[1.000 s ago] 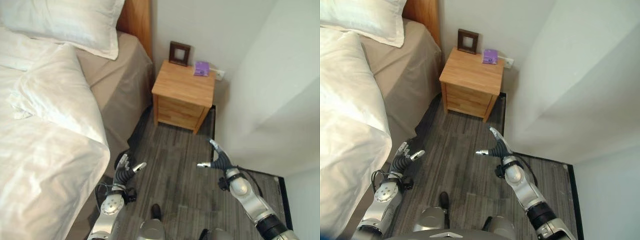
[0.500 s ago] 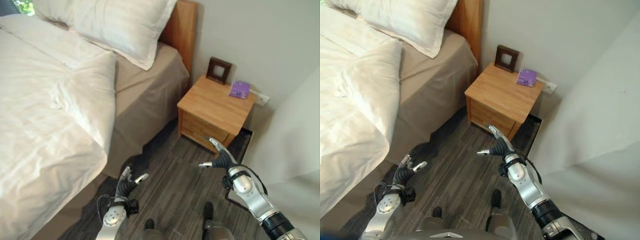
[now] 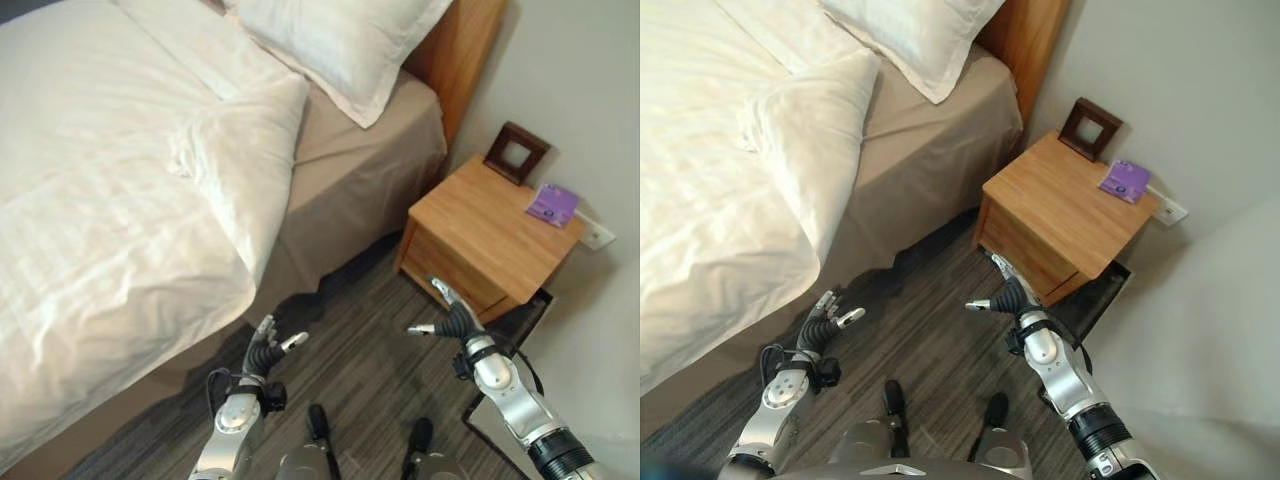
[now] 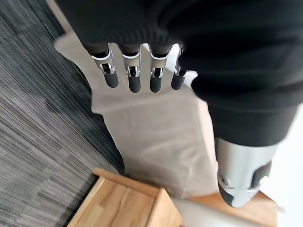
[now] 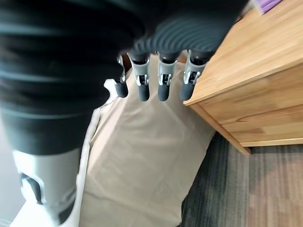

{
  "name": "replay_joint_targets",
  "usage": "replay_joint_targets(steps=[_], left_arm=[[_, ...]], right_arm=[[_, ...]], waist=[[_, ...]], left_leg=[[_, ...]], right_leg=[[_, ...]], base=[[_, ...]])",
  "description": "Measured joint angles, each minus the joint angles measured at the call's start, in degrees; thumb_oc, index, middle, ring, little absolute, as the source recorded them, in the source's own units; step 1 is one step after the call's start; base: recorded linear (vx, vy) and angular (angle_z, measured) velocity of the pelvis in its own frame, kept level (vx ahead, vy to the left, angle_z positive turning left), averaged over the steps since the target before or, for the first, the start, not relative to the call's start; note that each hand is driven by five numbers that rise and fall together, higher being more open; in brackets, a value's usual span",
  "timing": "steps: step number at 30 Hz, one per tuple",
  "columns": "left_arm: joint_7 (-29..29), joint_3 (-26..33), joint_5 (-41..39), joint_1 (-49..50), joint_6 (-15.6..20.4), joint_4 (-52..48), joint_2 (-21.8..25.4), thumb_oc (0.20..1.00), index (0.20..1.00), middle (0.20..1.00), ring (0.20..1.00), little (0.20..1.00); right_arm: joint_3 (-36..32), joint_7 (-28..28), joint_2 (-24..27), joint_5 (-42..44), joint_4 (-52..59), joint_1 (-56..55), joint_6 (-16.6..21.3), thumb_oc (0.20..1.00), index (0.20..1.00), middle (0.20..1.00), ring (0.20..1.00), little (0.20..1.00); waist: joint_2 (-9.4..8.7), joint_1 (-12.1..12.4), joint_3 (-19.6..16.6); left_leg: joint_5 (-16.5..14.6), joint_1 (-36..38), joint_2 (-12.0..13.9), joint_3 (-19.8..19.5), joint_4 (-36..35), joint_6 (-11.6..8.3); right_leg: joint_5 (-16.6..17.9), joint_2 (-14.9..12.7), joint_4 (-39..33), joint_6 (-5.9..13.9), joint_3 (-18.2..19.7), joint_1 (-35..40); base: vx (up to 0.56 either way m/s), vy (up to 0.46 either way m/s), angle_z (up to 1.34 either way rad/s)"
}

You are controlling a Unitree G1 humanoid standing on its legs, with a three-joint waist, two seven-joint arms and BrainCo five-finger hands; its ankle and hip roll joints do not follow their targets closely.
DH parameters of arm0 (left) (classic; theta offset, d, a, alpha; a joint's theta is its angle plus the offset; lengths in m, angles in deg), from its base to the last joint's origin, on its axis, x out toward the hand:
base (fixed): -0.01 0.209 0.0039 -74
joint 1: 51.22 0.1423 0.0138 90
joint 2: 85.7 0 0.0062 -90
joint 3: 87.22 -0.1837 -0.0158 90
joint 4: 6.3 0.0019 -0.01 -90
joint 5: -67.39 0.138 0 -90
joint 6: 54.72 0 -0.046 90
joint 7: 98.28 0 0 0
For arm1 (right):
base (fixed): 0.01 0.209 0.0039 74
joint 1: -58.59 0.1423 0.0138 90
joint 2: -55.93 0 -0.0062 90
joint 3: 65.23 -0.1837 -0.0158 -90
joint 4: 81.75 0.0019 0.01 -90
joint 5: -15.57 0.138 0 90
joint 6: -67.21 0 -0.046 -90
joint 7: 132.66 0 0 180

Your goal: Making the bed.

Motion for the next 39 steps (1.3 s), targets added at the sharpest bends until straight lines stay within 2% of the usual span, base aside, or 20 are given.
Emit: replay_joint_targets(steps=[1,2,3,4,6,8,9,10,11,12,15,18,26,30,39], left_arm=[[0.0,-0.08,0.05,-0.01,-0.15,0.08,0.21,1.0,1.0,1.0,1.0,1.0],[0.02,-0.08,0.05,-0.14,-0.11,-0.01,0.68,1.0,1.0,1.0,1.0,1.0],[0.04,-0.03,0.06,-0.48,-0.11,-0.03,0.93,1.0,1.0,1.0,1.0,1.0],[0.11,0.32,0.07,-0.41,-0.1,-0.03,1.58,1.0,1.0,1.0,1.0,1.0],[0.06,0.67,0.07,-0.38,-0.1,0.01,2.58,1.0,1.0,1.0,1.0,1.0],[0.05,0.69,0.06,0.06,-0.12,0.01,3.17,1.0,1.0,1.0,1.0,1.0],[0.09,0.61,0.07,-0.08,-0.15,0.11,2.84,1.0,1.0,1.0,1.0,1.0],[0.11,0.64,0.06,-0.44,-0.17,0.36,3.11,1.0,1.0,1.0,1.0,1.0],[0.07,0.68,0.07,-0.63,-0.1,0.35,3.39,1.0,1.0,1.0,1.0,1.0],[0.12,0.34,0.07,-0.6,-0.22,0.67,2.48,1.0,1.0,1.0,1.0,1.0],[-0.36,-0.47,0.17,0.17,-0.12,-0.31,0.69,1.0,1.0,1.0,1.0,1.0],[-0.69,-0.5,0.15,0.19,-0.11,-0.37,-1.02,1.0,1.0,1.0,1.0,1.0],[-1.48,-0.41,0.14,0.36,-0.11,-0.68,-1.37,1.0,1.0,1.0,1.0,1.0],[-1.48,-0.17,0.1,0.88,-0.13,-0.68,-1.32,1.0,1.0,1.0,1.0,1.0],[-1.43,-0.04,0.06,2.02,-0.13,-0.68,-1.32,1.0,1.0,1.0,1.0,1.0]], right_arm=[[-0.2,-0.15,0.0,0.01,-0.02,-0.18,-0.01,1.0,1.0,1.0,1.0,1.0],[0.02,-0.48,-0.1,0.01,-0.01,-0.33,0.07,1.0,1.0,1.0,1.0,1.0],[0.16,-0.75,-0.3,0.02,0.0,-0.38,0.08,1.0,1.0,1.0,1.0,1.0],[0.21,-1.18,-0.94,0.02,0.36,-0.83,0.2,1.0,1.0,1.0,1.0,1.0],[0.29,-1.19,-2.18,0.03,0.19,-0.69,0.21,1.0,1.0,1.0,1.0,1.0],[1.52,-1.24,-2.92,0.05,-0.06,-0.61,0.24,1.0,1.0,1.0,1.0,1.0],[1.84,-1.29,-3.01,0.06,-0.28,-0.84,0.29,1.0,1.0,1.0,1.0,1.0],[1.84,-1.31,-3.04,0.06,-0.52,-1.03,0.23,1.0,1.0,1.0,1.0,1.0],[1.87,-1.32,-3.07,0.09,-0.59,-1.46,0.13,1.0,1.0,1.0,1.0,1.0],[1.77,-1.29,-2.71,0.15,-1.12,-1.41,0.07,1.0,1.0,1.0,1.0,1.0],[1.86,-1.21,-1.55,0.27,-1.13,-1.32,-0.02,1.0,1.0,1.0,1.0,1.0],[1.85,-1.18,-0.28,0.38,-1.08,-1.33,-0.02,1.0,1.0,1.0,1.0,1.0],[1.8,-1.2,0.2,1.62,-0.99,-2.15,-0.04,1.0,1.0,1.0,1.0,1.0],[1.78,-1.24,0.05,1.75,-0.75,-2.14,-0.04,1.0,1.0,1.0,1.0,1.0],[1.8,-1.23,0.05,1.81,-0.9,-2.66,-0.04,1.0,1.0,1.0,1.0,1.0]], waist=[[0.4,-1.54,0.14],[0.22,-1.77,0.09],[0.35,-1.84,0.13],[-0.63,-2.64,-0.38],[-1.49,-2.34,-0.47],[-1.58,-2.11,-0.53],[-1.73,-2.5,-0.58],[-1.78,-2.98,-0.57],[-2.24,-2.85,-0.7],[-1.31,-3.3,-0.64],[1.74,-2.98,-0.93],[2.6,-3.02,-1.38],[2.95,-2.85,-1.8],[2.99,-2.87,-2.12],[1.27,-2.94,-3.97]], left_leg=[[0.52,1.19,0.37,-0.62,0.23,1.2],[-0.05,1.82,0.29,-1.8,0.21,2.07],[-0.32,1.88,0.2,-2.33,0.23,2.43],[-0.57,1.88,-0.25,-3.54,0.11,2.79],[-0.39,1.94,-0.64,-4.06,0.11,2.46],[-0.62,1.9,-1.08,-5.72,-0.05,2.74],[-0.62,1.88,-1.2,-7.56,-0.22,2.71],[-0.28,1.76,-1.03,-8.64,-0.29,2.26],[0.15,1.68,-1.65,-9.42,-0.31,1.41],[0.11,1.84,-1.2,-11.16,-0.66,0.89],[0.2,1.76,1.91,-11.6,-0.65,0.43],[-0.05,1.52,3.41,-11.62,-0.67,0.08],[0.15,1.18,2.7,-13.91,-0.66,-0.26],[0.78,1.49,1.06,-14.82,-0.35,-1.28],[0.22,1.87,0.9,-15.48,-0.68,-1.46]], right_leg=[[-2.99,-1.84,12.14,1.41,1.42,-3.65],[-4.28,-2.93,19.25,2.38,3.36,-6.4],[-5.73,-2.82,21.69,3.52,6.23,-8.01],[-6.46,-2.21,21.55,4.42,11.37,-8.98],[-6.09,-3.26,17.84,3.93,13.86,-9.55],[-4.61,-3.73,7.87,2.87,15.25,-7.74],[-4.63,-1.76,2.47,2.96,20.43,-6.21],[-4.39,-0.11,-1.0,2.87,23.57,-4.76],[-2.12,0.87,-4.07,1.38,24.78,-3.42],[0.35,1.57,-5.23,2.09,25.38,-1.85],[0.74,4.55,-5.62,0.66,22.63,-1.0],[0.6,5.99,-5.41,-0.18,22.02,-0.92],[-0.19,5.09,-5.4,-0.41,18.56,0.86],[-0.55,3.39,-5.39,0.12,17.3,1.92],[-1.06,3.16,-5.41,0.55,16.55,2.88]], base=[[0.07,0.058,0.73],[0.06,0.04,0.67],[0.06,-0.028,0.5],[0.06,-0.073,0.47],[0.13,-0.079,0.4],[0.23,-0.019,0.32],[0.19,-0.023,0.45],[0.1,-0.046,0.61],[0.15,-0.071,0.72],[0.11,-0.086,0.5],[0.1,-0.072,0.23],[0.08,-0.032,0.06],[0.07,-0.024,0.25],[0.06,-0.017,0.16],[0.02,-0.005,0.04]])
